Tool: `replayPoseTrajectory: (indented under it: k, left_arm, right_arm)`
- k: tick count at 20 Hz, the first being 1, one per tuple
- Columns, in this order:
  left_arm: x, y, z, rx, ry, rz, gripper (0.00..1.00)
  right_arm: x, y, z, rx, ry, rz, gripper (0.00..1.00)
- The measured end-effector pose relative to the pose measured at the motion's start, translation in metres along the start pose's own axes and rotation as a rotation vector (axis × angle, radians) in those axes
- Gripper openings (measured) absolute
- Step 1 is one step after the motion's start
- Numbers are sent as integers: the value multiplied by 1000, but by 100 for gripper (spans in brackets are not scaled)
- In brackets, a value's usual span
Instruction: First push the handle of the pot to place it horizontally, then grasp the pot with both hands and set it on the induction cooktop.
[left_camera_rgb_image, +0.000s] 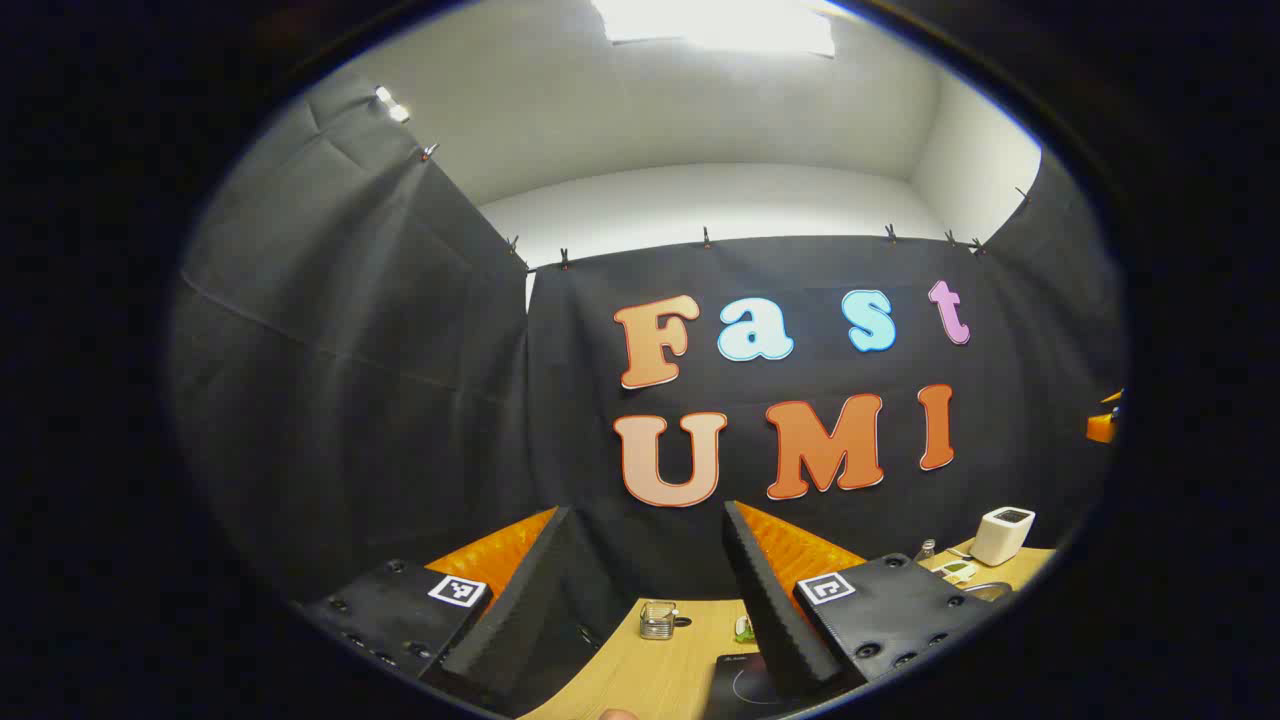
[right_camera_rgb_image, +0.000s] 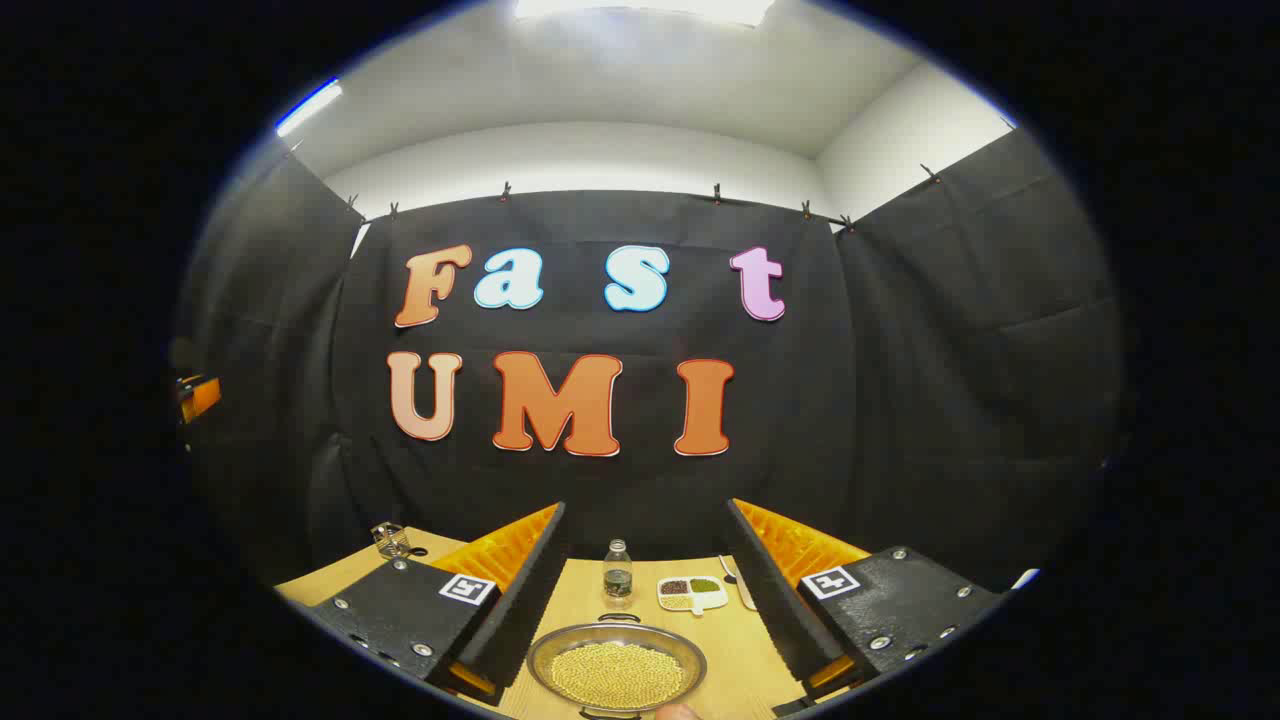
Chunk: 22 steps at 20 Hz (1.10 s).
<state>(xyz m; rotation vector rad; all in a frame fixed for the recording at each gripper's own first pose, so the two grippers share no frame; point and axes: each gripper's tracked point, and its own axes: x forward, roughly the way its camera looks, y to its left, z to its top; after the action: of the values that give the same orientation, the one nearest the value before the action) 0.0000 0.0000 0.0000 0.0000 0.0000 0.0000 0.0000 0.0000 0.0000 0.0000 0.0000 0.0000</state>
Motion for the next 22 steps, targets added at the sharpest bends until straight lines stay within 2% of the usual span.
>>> replayPoseTrajectory:
  k: [1,2,4,5,7,10,11,13,14,15,16,19,20,22]
  left_arm:
    - [1,3,0,-2,2,3,98]
    - [2,5,4,1,-1,7,99]
    - [2,8,9,8,-14,11,99]
    - [1,5,10,0,-14,8,98]
    - [-3,-7,8,-27,0,-25,96]
    - [-1,-14,14,-28,-5,-43,99]
    - [-1,-15,16,-27,-11,-43,99]
    - [0,-18,19,-34,-13,-41,98]
    - [0,-19,19,-37,-13,-43,99]
    - [0,-20,18,-40,-12,-43,97]
    - [0,-20,19,-42,-11,-44,99]
    - [1,-24,17,-51,-7,-49,99]
    - [1,-23,16,-55,-5,-48,99]
    - [1,-19,15,-62,-5,-34,98]
  right_arm:
    - [-1,3,3,3,4,6,100]
    - [-2,5,7,2,3,10,96]
    - [-6,13,16,11,-3,40,96]
    - [-7,18,18,27,1,60,100]
    - [-7,19,22,58,9,76,100]
    - [-10,10,27,54,6,47,100]
    - [-10,8,26,41,3,37,96]
    - [-13,5,27,21,5,27,96]
    - [-15,6,28,19,5,29,100]
    - [-17,5,29,20,3,31,96]
    - [-19,4,31,22,1,30,100]
    - [-21,-3,35,33,-8,17,100]
    - [-24,-5,37,34,-13,13,96]
    - [-25,-11,39,35,-21,0,96]
